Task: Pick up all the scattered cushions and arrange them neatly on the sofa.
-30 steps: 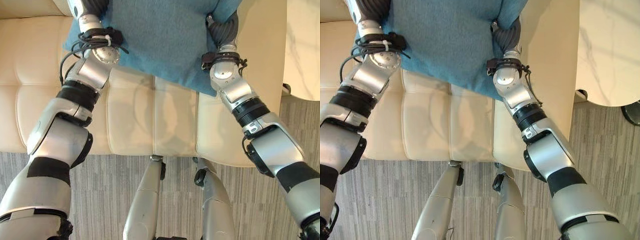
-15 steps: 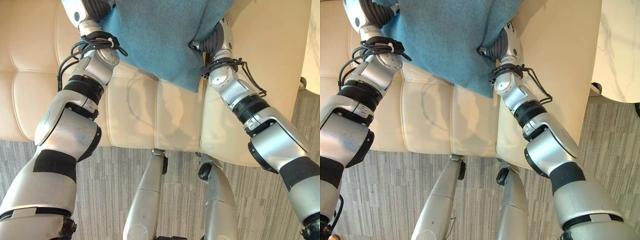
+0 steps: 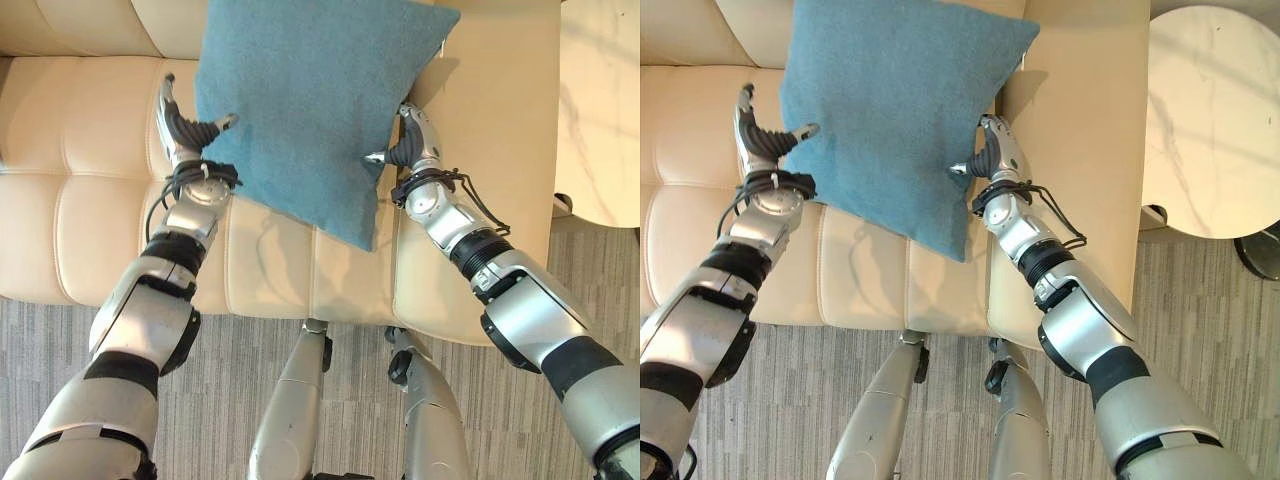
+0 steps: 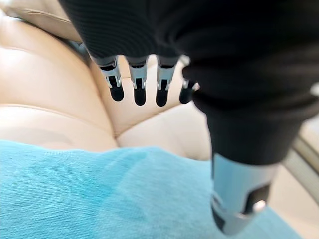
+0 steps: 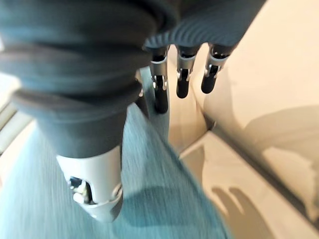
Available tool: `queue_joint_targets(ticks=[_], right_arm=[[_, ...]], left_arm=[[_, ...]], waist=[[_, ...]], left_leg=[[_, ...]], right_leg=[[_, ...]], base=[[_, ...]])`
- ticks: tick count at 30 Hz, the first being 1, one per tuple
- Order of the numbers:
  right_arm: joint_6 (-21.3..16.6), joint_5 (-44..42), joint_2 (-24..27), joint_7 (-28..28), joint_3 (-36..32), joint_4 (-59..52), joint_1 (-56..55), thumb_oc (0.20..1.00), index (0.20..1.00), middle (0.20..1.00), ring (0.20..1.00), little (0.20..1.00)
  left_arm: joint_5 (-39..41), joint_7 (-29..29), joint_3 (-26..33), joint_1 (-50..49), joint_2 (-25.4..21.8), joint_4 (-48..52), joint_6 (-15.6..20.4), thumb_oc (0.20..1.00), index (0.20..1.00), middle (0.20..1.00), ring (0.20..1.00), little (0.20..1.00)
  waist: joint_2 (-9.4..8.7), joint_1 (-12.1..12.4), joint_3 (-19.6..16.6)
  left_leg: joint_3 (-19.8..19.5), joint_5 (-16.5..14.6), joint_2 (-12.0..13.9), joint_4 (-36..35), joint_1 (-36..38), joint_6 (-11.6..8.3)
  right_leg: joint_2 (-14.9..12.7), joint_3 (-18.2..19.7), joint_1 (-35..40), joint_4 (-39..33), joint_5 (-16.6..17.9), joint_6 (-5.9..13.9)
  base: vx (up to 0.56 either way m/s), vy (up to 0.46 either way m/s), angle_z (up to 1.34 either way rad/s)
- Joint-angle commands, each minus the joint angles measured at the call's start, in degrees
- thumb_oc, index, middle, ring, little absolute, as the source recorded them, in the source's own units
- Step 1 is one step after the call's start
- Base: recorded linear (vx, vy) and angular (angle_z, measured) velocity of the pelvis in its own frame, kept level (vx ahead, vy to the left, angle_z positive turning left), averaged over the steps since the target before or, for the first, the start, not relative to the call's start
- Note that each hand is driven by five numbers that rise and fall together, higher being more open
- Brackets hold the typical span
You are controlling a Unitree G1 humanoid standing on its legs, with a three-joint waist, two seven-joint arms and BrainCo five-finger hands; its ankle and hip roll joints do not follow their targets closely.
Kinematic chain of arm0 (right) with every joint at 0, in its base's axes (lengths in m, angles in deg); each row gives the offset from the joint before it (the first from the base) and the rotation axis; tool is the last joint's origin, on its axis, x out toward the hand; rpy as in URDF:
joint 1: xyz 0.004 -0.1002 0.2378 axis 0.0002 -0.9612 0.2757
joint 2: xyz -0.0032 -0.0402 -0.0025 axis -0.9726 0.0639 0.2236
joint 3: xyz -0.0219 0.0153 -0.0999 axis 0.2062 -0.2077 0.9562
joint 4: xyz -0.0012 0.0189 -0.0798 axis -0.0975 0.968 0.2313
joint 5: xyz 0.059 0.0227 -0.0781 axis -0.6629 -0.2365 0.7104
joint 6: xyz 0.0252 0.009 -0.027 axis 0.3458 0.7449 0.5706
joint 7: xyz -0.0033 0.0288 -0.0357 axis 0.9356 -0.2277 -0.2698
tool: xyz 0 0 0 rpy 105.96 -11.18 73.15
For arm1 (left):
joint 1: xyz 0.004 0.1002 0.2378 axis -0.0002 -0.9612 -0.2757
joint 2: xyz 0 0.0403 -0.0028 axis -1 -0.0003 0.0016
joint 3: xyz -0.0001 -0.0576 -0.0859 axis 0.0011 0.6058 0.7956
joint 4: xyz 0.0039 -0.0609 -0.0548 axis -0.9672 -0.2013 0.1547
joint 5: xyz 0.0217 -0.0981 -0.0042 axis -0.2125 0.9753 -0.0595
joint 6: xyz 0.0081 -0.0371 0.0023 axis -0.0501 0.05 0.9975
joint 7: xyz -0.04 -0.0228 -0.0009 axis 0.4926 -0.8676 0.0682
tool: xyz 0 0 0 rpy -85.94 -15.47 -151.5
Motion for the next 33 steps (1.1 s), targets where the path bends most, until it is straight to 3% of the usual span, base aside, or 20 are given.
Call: queue_joint_targets(ticks=[1,7,11,12,13,17,18,24,25,26,29,33], right_arm=[[-3.66,1.86,-0.79,-1.78,-2.68,-1.26,-3.87,1.0,1.0,1.0,1.0,1.0],[-5.21,-1.68,-2.89,0.0,-7.68,-5.51,-13.35,1.0,1.0,1.0,1.0,1.0],[-6.58,-5.86,-4.3,7.36,-9.33,-14.73,-30.44,1.0,1.0,1.0,1.0,1.0],[-6.58,-5.86,-4.3,7.36,-9.33,-14.74,-30.45,1.0,1.0,1.0,1.0,1.0],[-6.84,-7.02,-3.97,11.3,-9.69,-18.26,-37.51,1.0,1.0,1.0,1.0,1.0],[-6.54,-7.25,-1.65,15.55,-10.91,-20.48,-45.75,1.0,1.0,1.0,1.0,1.0],[-6.43,-8.33,-0.87,17.96,-12.85,-19.8,-51.57,1.0,1.0,1.0,1.0,1.0],[-5.15,-6.2,-1.35,20.12,-14.29,-14.82,-58.47,1.0,1.0,1.0,1.0,1.0],[-5.11,-5.97,-1.34,20.64,-14.45,-12.0,-59.67,1.0,1.0,1.0,1.0,1.0],[-5.03,-5.68,-1.39,20.58,-14.31,-10.97,-60.15,1.0,1.0,1.0,1.0,1.0],[-5.32,-6.61,-2.0,21.61,-14.75,-6.21,-61.76,1.0,1.0,1.0,1.0,1.0],[-5.33,-7.52,-2.74,22.26,-15.54,-1.65,-63.18,1.0,1.0,1.0,1.0,1.0]], left_arm=[[0.35,-2.26,1.39,-5.05,-1.05,-0.36,4.66,1.0,1.0,1.0,1.0,1.0],[0.38,-5.53,5.79,-19.05,0.93,3.35,4.94,1.0,1.0,1.0,1.0,1.0],[-0.88,-10.23,10.72,-36.21,4.58,7.87,4.31,1.0,1.0,1.0,1.0,1.0],[-0.88,-10.23,10.72,-36.22,4.58,7.87,4.31,1.0,1.0,1.0,1.0,1.0],[-0.36,-13.57,11.95,-42.57,6.63,9.11,3.99,1.0,1.0,1.0,1.0,1.0],[0.24,-17.2,13.01,-48.93,8.73,9.48,3.49,1.0,1.0,1.0,1.0,1.0],[-0.14,-18.68,12.96,-51.74,10.26,8.23,2.9,1.0,1.0,1.0,1.0,1.0],[-0.91,-21.18,11.56,-55.1,13.27,3.23,1.39,1.0,1.0,1.0,1.0,1.0],[-2.25,-21.56,10.57,-54.76,13.77,1.2,1.02,1.0,1.0,1.0,1.0,1.0],[-2.8,-21.72,9.86,-54.46,13.97,0.61,0.73,1.0,1.0,1.0,1.0,1.0],[-4.87,-22.93,8.52,-54.63,14.52,-1.98,0.24,1.0,1.0,1.0,1.0,1.0],[-6.43,-24.13,7.97,-54.94,15.03,-4.86,-0.77,1.0,1.0,1.0,1.0,1.0]], waist=[[-0.51,1.43,-6.43],[-0.51,1.35,-8.65],[-0.75,-0.53,-12.11],[-0.74,-0.55,-12.15],[-0.52,-1.52,-13.37],[-0.14,-2.9,-15.51],[0.15,-4.3,-16.62],[0.83,-6.47,-17.26],[1.48,-7.83,-16.2],[1.76,-8.08,-15.93],[1.75,-8.77,-16.04],[0.93,-9.09,-17.1]], left_leg=[[1.49,-6.42,-1.67,-2.69,5.51,2.02],[1.17,-5.92,-1.39,-5.95,12.03,2.08],[2.57,-5.89,-1.05,-9.5,18.72,2.43],[2.55,-5.88,-1.05,-9.51,18.7,2.43],[3.46,-5.97,-1.1,-11.12,21.63,2.62],[4.01,-5.79,-1.45,-13.7,25.36,2.89],[4.28,-5.76,-1.87,-15.12,27.77,3.07],[5.92,-5.88,-1.42,-16.45,31.01,3.19],[5.53,-4.91,-0.67,-16.45,31.21,3.16],[5.55,-4.47,-0.32,-16.45,31.37,3.06],[4.77,-3.9,-0.13,-16.45,31.98,3.07],[4.09,-3.46,-0.54,-16.45,32.18,2.88]], right_leg=[[-2.62,-0.3,9.93,-3.84,-4.41,5.22],[-2.32,-0.83,16.03,-6.3,-4.07,5.28],[-1.96,0.2,21.17,-9.67,-1.52,6.21],[-1.96,0.18,21.15,-9.68,-1.51,6.21],[-1.78,1.11,23.03,-11.1,-0.2,6.63],[-1.56,1.84,25.34,-12.22,1.24,7.11],[-1.51,2.65,26.63,-11.92,1.93,7.46],[-0.89,3.99,27.91,-10.54,4.16,8.18],[1.77,9.72,26.51,-5.31,0.81,7.22],[3.08,11.39,26.45,-3.13,-1.89,6.64],[5.59,13.25,27.94,4.46,-7.6,5.0],[7.88,15.33,30.54,7.96,-9.68,4.37]], base=[[0.02,-0.006,-0.04],[0.03,-0.005,0.01],[0.06,0.074,-0.05],[0.06,0.148,-0.17],[0.03,0.089,-0.25],[0.02,0.123,-0.34],[0.02,0.123,-0.16],[-0.05,0.062,-0.15],[-0.15,-0.015,-0.31],[-0.2,-0.045,-0.2],[-0.09,-0.075,0.28],[-0.09,-0.115,0.12]])
